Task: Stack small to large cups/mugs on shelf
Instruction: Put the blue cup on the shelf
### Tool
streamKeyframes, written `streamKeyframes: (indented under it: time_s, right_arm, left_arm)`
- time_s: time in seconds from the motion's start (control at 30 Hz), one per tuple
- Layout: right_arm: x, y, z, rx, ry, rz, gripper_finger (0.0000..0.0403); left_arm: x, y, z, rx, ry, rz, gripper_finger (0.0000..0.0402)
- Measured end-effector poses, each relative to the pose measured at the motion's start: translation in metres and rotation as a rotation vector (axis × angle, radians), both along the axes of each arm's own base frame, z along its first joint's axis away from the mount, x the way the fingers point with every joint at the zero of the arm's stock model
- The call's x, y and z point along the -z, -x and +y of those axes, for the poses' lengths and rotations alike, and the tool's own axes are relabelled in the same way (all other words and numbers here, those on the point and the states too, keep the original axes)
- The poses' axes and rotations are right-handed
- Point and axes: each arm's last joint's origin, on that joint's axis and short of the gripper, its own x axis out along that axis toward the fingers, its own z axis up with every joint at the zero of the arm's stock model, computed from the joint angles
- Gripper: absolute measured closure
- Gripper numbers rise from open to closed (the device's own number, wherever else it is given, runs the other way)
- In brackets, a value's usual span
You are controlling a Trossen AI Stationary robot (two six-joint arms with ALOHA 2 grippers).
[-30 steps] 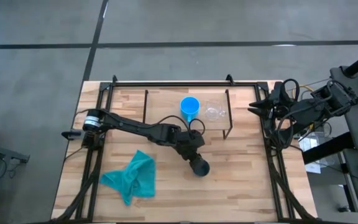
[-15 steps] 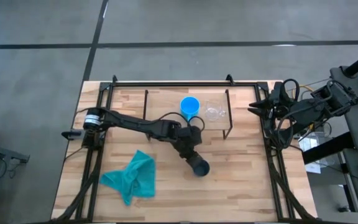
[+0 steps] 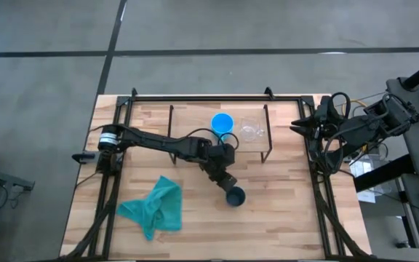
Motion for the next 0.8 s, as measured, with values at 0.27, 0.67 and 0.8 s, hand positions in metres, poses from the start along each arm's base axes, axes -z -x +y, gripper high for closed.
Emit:
streamKeyframes:
  time_s: [0.27, 0.67, 0.8]
  right_arm:
    - [0.000, 0.000, 0.000, 0.000, 0.001, 0.000, 0.0334]
    - [0.000, 0.000, 0.000, 0.001, 0.004, 0.000, 0.0332]
    - [0.000, 0.000, 0.000, 0.002, 0.003, 0.000, 0.0330]
  left_arm:
    - [0.013, 0.003, -0.001, -0.046, 0.012, 0.055, 0.0326]
    - [0.011, -0.001, -0.005, -0.039, 0.038, 0.003, 0.0326]
    - [0.013, -0.001, -0.008, -0.037, 0.047, 0.014, 0.0326]
